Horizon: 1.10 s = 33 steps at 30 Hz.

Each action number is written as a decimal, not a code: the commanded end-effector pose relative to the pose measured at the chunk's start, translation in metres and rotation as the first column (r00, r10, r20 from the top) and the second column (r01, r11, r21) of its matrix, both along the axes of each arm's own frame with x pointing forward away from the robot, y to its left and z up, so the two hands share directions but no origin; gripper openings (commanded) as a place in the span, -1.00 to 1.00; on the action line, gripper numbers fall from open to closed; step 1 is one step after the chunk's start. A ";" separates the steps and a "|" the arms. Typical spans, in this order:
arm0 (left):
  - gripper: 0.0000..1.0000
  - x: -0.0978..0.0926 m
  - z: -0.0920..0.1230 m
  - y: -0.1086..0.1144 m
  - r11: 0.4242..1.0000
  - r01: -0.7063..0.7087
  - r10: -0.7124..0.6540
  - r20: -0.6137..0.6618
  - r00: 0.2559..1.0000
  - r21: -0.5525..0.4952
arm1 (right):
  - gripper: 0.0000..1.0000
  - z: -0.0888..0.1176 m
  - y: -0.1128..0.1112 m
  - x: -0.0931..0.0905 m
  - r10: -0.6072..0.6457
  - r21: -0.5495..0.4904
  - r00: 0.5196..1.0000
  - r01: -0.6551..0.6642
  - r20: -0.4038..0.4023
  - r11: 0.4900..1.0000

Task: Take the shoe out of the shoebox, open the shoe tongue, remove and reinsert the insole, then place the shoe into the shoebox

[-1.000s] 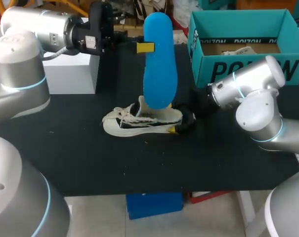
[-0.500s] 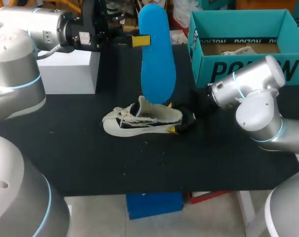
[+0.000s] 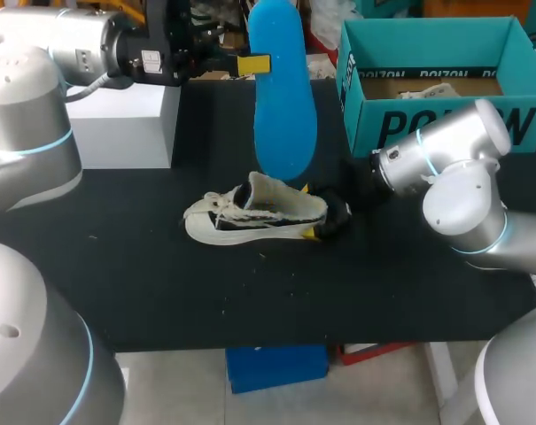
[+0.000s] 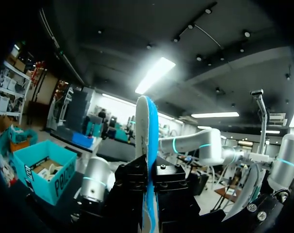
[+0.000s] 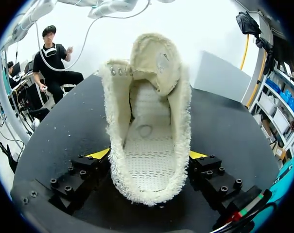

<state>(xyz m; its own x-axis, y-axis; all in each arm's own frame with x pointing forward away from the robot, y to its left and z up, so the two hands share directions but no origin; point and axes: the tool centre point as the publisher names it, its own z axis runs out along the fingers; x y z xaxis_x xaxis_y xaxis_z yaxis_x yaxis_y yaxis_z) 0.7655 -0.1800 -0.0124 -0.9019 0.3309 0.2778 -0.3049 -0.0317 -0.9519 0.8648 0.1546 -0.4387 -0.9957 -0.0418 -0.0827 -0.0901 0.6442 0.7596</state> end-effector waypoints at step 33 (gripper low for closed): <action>-1.00 -0.001 -0.001 -0.001 1.000 -0.004 0.004 0.001 1.000 -0.001 | 1.00 0.050 -0.020 -0.002 -0.046 -0.566 0.999 0.050 0.022 0.823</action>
<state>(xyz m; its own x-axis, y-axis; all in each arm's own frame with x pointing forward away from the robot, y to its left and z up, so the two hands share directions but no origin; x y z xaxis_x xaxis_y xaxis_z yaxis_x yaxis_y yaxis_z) 0.7653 -0.1797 -0.0124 -0.9021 0.3303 0.2778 -0.3053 -0.0332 -0.9517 0.8596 0.1297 -0.3903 -0.9966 -0.0317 -0.0757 -0.0572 0.9292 0.3652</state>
